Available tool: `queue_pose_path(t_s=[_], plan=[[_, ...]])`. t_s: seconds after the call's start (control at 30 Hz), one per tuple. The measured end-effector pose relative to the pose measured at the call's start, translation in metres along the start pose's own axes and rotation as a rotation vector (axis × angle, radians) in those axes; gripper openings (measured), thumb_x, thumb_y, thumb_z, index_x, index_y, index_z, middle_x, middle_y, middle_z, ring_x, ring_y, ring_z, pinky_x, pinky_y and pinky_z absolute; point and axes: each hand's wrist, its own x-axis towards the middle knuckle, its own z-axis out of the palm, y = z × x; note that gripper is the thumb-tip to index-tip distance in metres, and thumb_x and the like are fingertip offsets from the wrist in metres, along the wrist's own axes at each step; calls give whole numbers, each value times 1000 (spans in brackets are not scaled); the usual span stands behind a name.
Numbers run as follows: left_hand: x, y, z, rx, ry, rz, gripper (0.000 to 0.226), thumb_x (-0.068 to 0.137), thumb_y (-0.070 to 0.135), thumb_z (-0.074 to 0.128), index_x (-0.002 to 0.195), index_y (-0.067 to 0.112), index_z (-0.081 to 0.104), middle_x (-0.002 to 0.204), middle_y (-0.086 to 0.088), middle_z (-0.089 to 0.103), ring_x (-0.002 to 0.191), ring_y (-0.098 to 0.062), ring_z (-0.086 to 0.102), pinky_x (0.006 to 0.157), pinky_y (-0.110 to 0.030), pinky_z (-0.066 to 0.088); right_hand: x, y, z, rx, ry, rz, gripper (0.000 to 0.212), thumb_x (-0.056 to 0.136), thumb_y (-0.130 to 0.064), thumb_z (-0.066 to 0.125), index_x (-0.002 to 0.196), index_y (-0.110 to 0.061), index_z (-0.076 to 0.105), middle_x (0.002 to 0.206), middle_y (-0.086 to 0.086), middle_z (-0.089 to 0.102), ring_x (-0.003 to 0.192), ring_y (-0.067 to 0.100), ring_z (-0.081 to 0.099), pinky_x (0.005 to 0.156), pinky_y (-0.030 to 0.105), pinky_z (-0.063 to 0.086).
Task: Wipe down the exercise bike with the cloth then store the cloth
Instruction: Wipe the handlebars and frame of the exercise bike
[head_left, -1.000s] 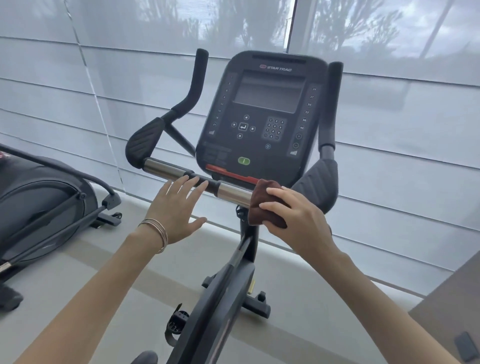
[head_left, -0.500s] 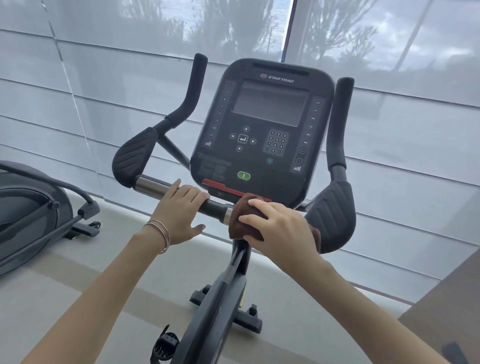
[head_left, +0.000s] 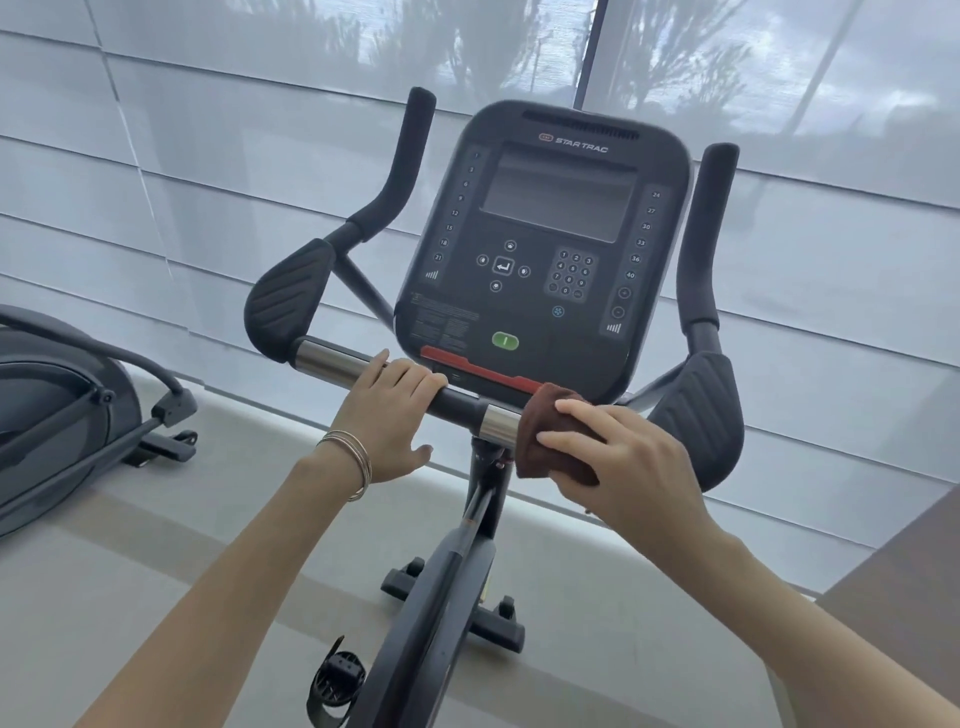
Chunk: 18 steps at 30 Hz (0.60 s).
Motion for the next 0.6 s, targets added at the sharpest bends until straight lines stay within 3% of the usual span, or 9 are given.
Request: queue_pose_path(t_s=[0.23,0.47,0.6], plan=[[0,-2,1,-8,5,15,70,75,48,61,133,20,32,134,1,43,127,-23,33,117,-43,9,42,-34,23,45,-57,35,28,65,-21,80,91,-24,74,103,4,71,77,30,65,64,37,56],[1,1,2,-12,21,8,68,74,49,60,130,19,34,132,-1,44,125,-25,35,117,-46,13,-33,13,-7,-105,71,-7,18,81,-23,62,94,-22,74,112,4,69,86,28,67,69,36,57],[1,8,5,23,40,-29,68,74,52,57,128,19,33,130,-3,44,124,-26,35,116,-48,11,-17,2,1,-98,78,21,18,74,-21,72,93,-21,74,107,4,71,84,27,68,69,35,57]])
